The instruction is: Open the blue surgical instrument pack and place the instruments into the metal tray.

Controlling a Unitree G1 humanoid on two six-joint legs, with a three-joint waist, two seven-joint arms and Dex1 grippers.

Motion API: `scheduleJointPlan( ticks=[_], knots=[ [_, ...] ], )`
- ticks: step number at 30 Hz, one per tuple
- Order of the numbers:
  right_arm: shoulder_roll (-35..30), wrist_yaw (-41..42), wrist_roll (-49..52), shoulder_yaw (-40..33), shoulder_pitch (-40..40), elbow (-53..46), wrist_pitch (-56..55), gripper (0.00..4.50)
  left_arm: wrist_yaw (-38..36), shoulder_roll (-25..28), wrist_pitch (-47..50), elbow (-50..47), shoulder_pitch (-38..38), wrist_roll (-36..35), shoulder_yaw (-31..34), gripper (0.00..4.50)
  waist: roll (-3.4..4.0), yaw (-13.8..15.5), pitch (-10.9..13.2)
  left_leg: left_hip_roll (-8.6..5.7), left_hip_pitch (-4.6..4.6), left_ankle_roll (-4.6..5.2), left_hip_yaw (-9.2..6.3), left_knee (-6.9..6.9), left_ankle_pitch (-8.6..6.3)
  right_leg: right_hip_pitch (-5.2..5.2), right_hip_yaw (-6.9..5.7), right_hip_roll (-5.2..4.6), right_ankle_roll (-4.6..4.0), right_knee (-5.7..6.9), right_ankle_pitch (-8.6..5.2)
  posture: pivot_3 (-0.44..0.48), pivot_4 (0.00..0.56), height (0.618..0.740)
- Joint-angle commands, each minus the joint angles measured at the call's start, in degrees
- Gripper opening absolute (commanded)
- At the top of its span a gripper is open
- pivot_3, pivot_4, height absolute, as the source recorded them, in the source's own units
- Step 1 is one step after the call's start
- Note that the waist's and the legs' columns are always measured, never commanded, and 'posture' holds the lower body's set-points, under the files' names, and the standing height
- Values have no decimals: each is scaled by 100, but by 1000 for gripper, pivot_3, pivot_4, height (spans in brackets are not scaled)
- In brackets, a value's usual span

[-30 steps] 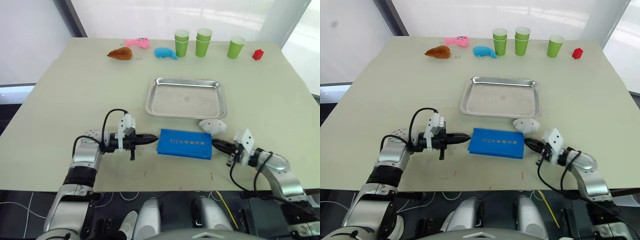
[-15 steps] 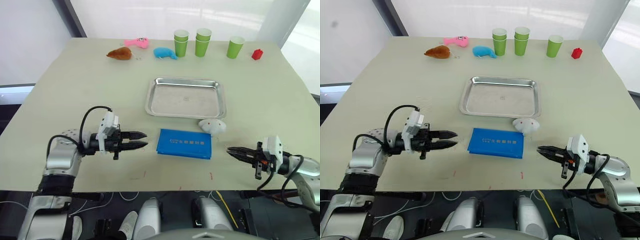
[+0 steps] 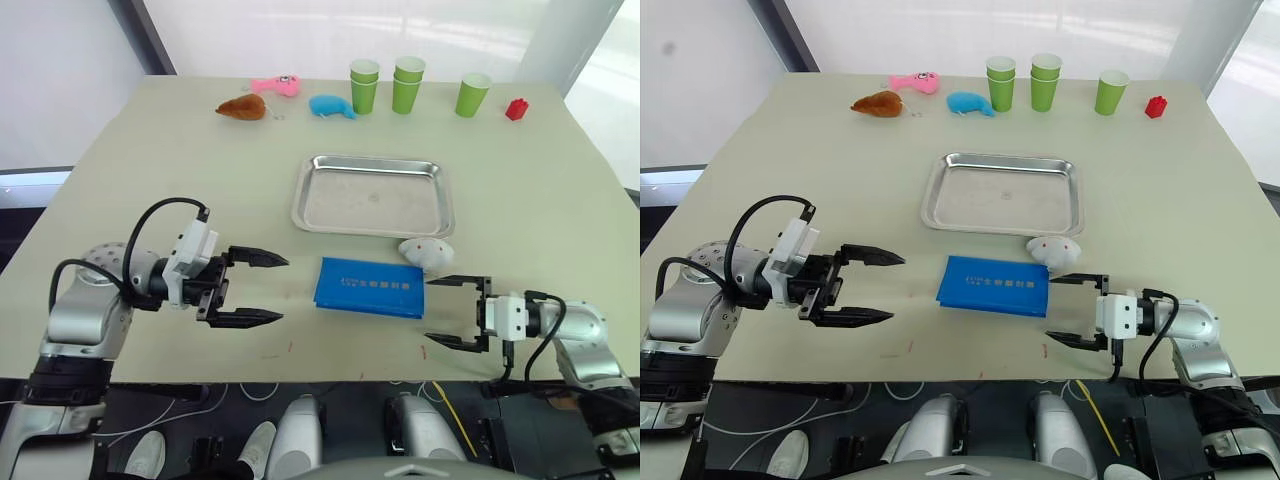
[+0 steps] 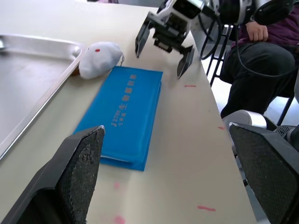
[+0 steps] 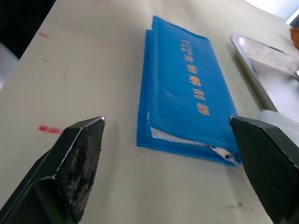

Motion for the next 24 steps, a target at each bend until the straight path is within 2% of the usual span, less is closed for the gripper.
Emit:
scheduleJointPlan(
  ticks=[1,6,12,15,18,21,23,24],
  knots=[
    [136,-315,-200,84,-248,276,-651,4448,-320,301,13,-166,104,-352,79,4500,0,-9,0,0,3,0,1,-1,0,0,3,1,0,1,0,0,150,740],
    [278,-673,-452,239,-563,704,-1261,4448,-320,506,-19,-225,139,-659,-42,4500,3,0,2,2,5,0,4,0,0,0,4,1,-1,2,0,0,150,740],
    [177,-892,-824,521,-869,1370,-1910,4448,-320,358,-113,-156,35,-675,-37,4500,2,5,2,2,4,0,10,0,0,0,7,-1,-1,1,0,0,150,740],
    [174,-1034,-890,647,-996,1569,-2122,3599,-320,303,-166,-139,13,-645,-52,4500,2,-2,2,2,8,0,11,0,0,0,10,0,-2,4,0,0,150,740],
    [133,-1127,-982,770,-1094,1788,-2271,2244,-320,266,-175,-169,26,-651,-35,4500,2,-14,2,2,11,0,14,0,0,0,15,0,-2,5,0,0,150,740],
    [84,-1150,-940,876,-1108,1910,-2351,688,-320,241,-228,-135,45,-622,-28,4500,2,-8,2,2,12,0,17,0,0,0,17,0,-2,6,0,0,150,740],
    [61,-1150,-889,928,-1102,1917,-2335,145,-320,236,-252,-114,49,-609,-29,4500,2,-6,2,2,12,0,18,0,0,0,17,-1,-2,5,0,0,150,740],
    [42,-1129,-831,961,-1084,1895,-2291,145,-320,227,-263,-106,49,-600,-31,4500,2,-6,2,2,13,0,18,0,0,0,18,-1,-2,5,0,0,150,740]
  ],
)
